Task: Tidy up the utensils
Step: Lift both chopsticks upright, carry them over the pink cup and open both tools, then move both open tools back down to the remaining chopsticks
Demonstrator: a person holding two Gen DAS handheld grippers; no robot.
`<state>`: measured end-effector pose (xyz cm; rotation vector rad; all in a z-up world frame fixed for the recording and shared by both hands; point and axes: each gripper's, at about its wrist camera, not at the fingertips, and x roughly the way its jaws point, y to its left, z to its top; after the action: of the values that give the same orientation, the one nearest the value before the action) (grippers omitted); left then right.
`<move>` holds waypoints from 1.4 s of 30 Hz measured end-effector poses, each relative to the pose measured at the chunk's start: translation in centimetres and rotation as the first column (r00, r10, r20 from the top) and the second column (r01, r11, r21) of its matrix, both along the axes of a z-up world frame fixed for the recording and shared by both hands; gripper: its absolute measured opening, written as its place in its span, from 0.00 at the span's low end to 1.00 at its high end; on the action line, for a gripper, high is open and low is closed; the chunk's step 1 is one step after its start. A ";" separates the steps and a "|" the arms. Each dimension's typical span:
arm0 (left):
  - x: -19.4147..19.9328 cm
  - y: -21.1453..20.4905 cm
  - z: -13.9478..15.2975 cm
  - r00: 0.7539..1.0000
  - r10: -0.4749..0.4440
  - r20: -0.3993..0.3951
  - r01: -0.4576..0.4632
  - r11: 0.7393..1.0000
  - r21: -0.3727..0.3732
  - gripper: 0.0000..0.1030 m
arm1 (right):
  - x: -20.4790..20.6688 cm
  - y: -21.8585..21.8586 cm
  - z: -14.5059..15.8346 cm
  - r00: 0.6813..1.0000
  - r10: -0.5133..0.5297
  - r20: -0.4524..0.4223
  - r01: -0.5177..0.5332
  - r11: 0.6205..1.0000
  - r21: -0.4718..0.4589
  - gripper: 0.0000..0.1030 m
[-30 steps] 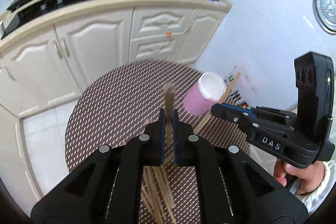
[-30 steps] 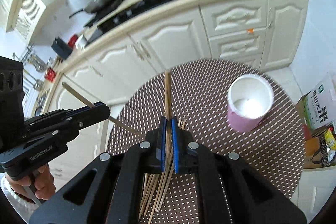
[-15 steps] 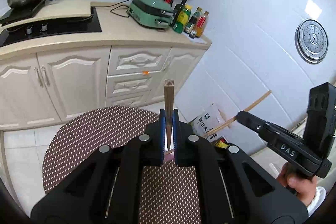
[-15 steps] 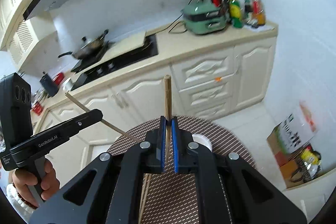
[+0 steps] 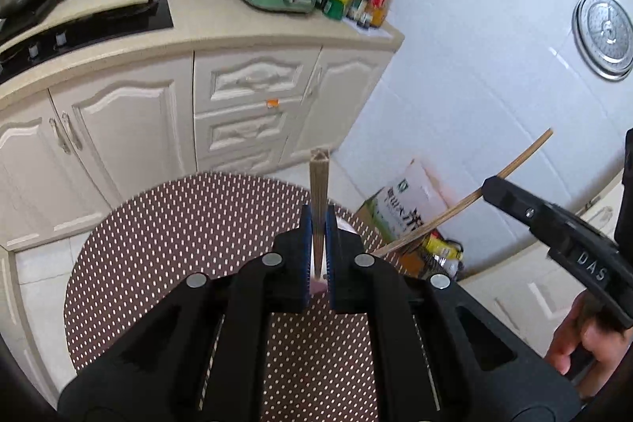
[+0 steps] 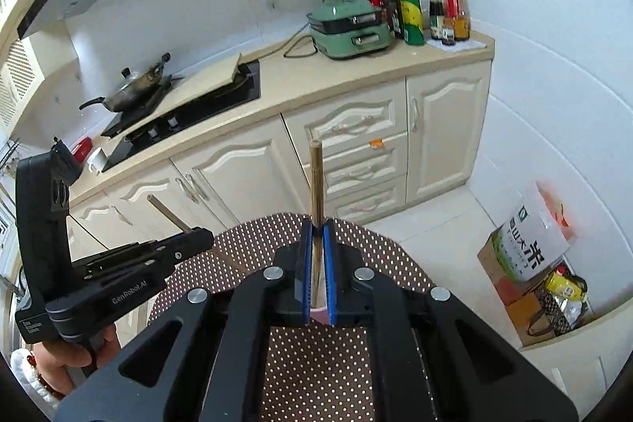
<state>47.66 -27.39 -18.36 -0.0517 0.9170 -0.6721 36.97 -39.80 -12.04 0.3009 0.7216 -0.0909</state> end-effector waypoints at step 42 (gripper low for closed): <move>-2.5 7.2 -4.3 0.990 0.090 -0.105 -0.079 0.991 0.110 0.63 | -2.8 3.7 -7.0 0.985 -0.029 -0.171 0.042 0.996 0.075 0.32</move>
<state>45.17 -20.22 -22.68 -0.0337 1.0492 -0.5453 34.16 -36.08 -19.04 0.3847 0.8908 -0.1236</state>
